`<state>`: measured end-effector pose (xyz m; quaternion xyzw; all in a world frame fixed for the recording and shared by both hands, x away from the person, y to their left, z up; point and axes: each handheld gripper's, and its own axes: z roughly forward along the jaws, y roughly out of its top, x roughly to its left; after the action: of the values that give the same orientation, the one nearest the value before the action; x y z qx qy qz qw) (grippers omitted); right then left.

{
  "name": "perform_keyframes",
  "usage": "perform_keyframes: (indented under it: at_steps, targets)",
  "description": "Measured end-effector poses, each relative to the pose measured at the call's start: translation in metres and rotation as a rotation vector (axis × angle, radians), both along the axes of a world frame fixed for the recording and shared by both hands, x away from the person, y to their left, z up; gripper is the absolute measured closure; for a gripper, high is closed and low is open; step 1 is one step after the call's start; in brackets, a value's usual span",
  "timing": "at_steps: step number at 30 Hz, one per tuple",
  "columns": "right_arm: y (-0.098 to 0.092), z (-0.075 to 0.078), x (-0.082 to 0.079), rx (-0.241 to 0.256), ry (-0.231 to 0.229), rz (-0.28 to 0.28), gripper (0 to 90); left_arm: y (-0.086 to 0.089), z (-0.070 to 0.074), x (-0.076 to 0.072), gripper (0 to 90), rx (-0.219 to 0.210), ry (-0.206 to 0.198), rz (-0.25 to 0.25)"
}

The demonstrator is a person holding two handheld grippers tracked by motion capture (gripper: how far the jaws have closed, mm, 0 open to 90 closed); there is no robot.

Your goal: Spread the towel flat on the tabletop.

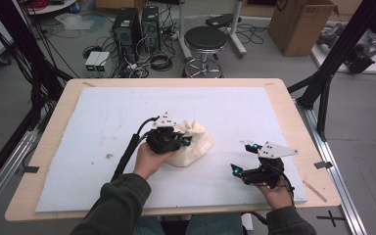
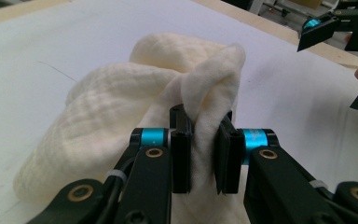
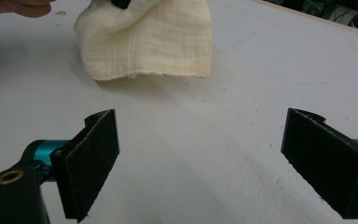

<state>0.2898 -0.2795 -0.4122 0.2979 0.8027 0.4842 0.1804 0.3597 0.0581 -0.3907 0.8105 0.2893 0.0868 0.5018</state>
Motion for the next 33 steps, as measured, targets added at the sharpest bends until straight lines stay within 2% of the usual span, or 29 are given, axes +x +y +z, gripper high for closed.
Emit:
perform_keyframes:
  at_steps: [6, 12, 16, 18, 23, 27, 33]
  targets:
    - [0.002, -0.002, 0.0, -0.011, -0.004, 0.012, 10.6, -0.008, -0.013, 0.011, 78.0, 0.023, 0.017, 0.015]
    - [0.005, -0.002, 0.0, -0.02, 0.004, 0.029, 10.6, -0.013, -0.029, 0.025, 75.9, 0.069, 0.045, 0.068]
    - [0.004, -0.003, 0.0, -0.017, 0.005, 0.032, 10.6, -0.015, -0.038, 0.031, 72.5, 0.093, 0.07, 0.085]
    - [0.005, -0.003, 0.0, -0.02, 0.003, 0.033, 10.5, -0.014, -0.039, 0.032, 67.5, 0.091, 0.076, 0.083]
    - [0.006, -0.004, 0.0, -0.027, 0.007, 0.037, 10.5, -0.006, -0.028, 0.031, 44.6, 0.022, 0.057, 0.082]
    - [0.007, -0.004, 0.0, -0.028, 0.011, 0.041, 10.6, 0.008, -0.013, 0.027, 39.5, -0.035, 0.02, 0.095]
    - [0.006, -0.005, -0.001, -0.041, 0.012, 0.043, 10.6, 0.036, -0.001, 0.019, 38.8, -0.044, -0.018, 0.114]
